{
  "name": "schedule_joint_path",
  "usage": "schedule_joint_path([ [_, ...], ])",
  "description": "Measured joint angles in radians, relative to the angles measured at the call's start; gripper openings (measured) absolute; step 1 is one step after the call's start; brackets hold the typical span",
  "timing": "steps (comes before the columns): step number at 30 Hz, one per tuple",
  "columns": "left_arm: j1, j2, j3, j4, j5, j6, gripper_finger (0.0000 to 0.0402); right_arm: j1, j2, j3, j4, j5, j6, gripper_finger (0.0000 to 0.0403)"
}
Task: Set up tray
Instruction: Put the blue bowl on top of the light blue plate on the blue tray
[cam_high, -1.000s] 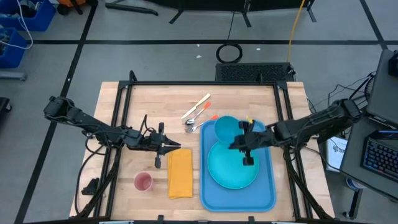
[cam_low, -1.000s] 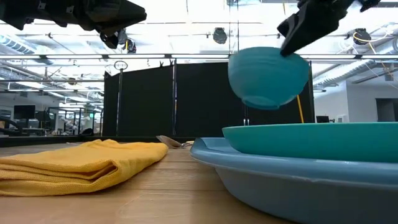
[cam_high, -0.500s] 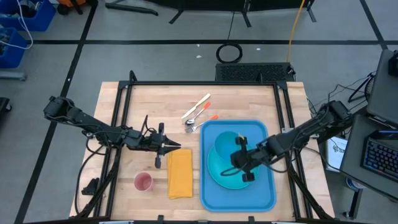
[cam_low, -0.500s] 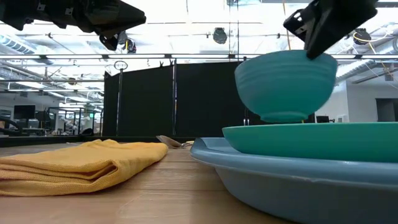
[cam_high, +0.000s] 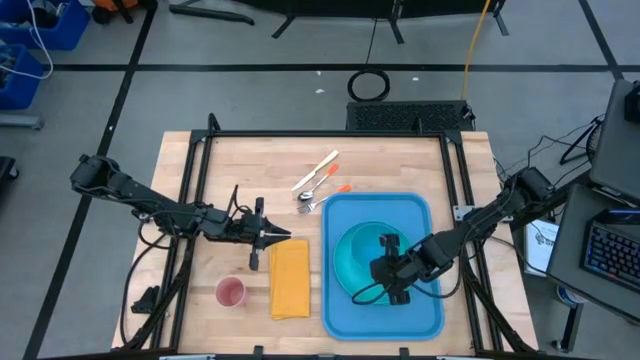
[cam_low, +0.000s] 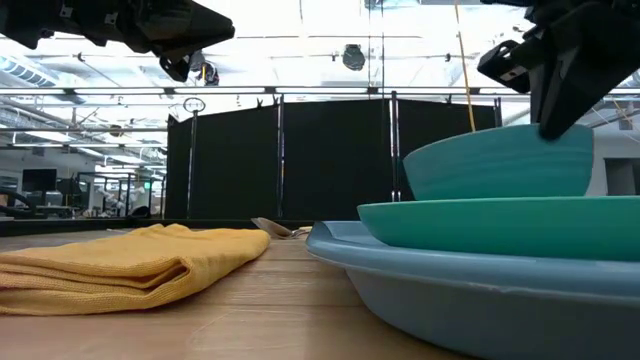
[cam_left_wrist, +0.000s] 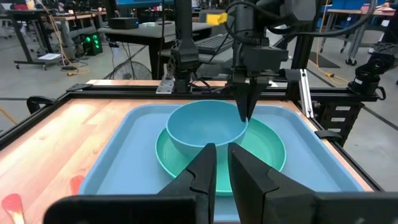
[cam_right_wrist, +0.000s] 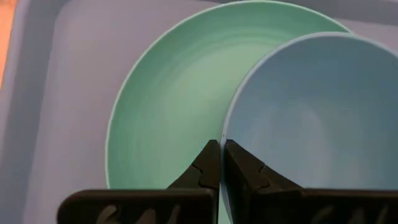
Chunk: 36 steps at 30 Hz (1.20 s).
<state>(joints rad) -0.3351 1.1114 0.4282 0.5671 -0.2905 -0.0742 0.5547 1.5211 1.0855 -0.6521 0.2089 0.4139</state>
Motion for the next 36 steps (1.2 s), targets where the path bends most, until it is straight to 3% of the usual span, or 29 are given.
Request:
schedule_joint_path([
  [36, 0.0, 0.0, 0.0, -0.017, 0.0, -0.007, 0.0047, 0.02, 0.012, -0.023, 0.058, -0.11, 0.098, 0.0013],
])
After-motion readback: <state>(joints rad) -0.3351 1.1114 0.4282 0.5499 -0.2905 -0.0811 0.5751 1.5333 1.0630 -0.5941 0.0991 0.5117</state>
